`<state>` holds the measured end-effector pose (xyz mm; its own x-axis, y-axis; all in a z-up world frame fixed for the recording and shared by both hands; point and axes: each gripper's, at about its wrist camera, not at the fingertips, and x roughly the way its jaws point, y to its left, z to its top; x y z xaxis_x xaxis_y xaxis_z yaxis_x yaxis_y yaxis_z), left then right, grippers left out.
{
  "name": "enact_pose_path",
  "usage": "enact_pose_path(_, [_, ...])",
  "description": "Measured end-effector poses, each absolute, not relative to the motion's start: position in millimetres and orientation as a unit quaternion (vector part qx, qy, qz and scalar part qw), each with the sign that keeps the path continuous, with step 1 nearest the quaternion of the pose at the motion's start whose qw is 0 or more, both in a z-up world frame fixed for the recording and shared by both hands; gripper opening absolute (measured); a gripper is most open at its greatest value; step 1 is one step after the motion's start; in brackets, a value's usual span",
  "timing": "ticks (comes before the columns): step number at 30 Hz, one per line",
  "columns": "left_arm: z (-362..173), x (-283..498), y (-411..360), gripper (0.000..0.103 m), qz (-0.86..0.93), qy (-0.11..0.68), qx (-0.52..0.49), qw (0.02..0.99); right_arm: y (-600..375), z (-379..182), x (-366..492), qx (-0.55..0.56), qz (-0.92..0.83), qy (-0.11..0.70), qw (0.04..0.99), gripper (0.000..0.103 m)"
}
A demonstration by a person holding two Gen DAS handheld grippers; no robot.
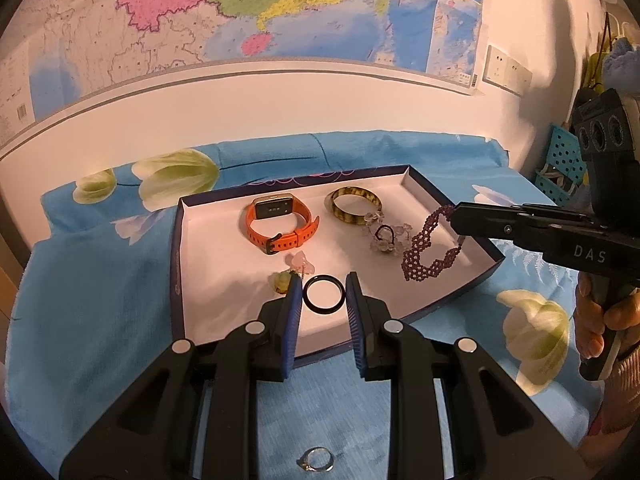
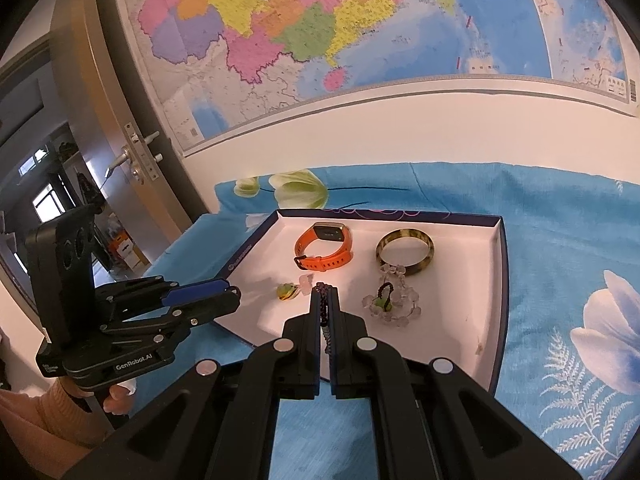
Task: Organize jewelry
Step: 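Carry the black ring and beaded bracelet over the tray with both tools, then lower the black ring and beaded bracelet into the tray and open both tools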
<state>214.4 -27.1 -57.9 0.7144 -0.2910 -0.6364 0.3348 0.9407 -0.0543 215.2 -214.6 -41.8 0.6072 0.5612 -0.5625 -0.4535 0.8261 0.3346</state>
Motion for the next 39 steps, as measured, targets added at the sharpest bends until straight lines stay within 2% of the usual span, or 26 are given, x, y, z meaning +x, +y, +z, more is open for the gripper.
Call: enact_pose_path(39, [-96.3, 280.0, -39.8, 0.023, -0.145, 0.401, 0.036, 0.904, -219.1, -72.0, 279.8, 0.1, 0.239, 0.392, 0.883, 0.002])
